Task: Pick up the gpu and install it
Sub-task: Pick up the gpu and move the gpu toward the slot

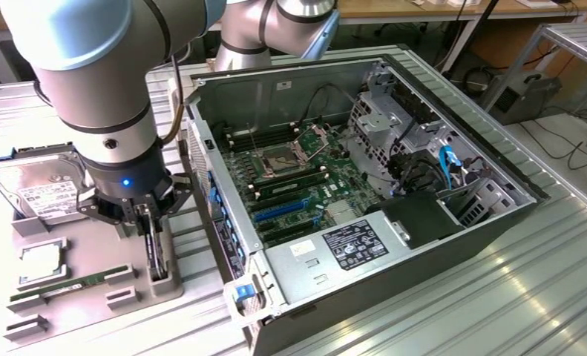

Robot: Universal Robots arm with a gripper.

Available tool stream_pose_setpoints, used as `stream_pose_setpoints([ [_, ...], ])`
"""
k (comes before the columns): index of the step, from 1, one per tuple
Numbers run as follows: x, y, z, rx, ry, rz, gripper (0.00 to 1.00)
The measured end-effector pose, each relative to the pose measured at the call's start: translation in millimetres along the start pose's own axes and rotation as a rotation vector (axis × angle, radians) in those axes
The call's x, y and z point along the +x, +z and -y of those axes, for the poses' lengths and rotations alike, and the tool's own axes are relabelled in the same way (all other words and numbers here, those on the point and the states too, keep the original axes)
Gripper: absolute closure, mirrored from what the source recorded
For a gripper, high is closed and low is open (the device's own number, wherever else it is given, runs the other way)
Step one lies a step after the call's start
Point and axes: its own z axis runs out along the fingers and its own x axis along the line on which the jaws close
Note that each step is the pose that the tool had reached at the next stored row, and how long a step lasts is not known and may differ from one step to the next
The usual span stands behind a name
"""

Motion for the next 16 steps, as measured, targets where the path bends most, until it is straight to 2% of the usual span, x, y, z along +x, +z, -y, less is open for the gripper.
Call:
stream_pose_setpoints([
  [5,0.0,0.0,0.0,-0.0007,-0.051,-0.0030,0.73],
  [10,-0.1,-2.0,-0.1,-0.0009,-0.066,-0.0038,0.74],
  [14,-0.2,-11.1,-0.4,-0.0009,-0.069,-0.0041,0.74],
  [16,-0.7,-26.2,-1.0,-0.0012,-0.071,-0.0039,0.74],
])
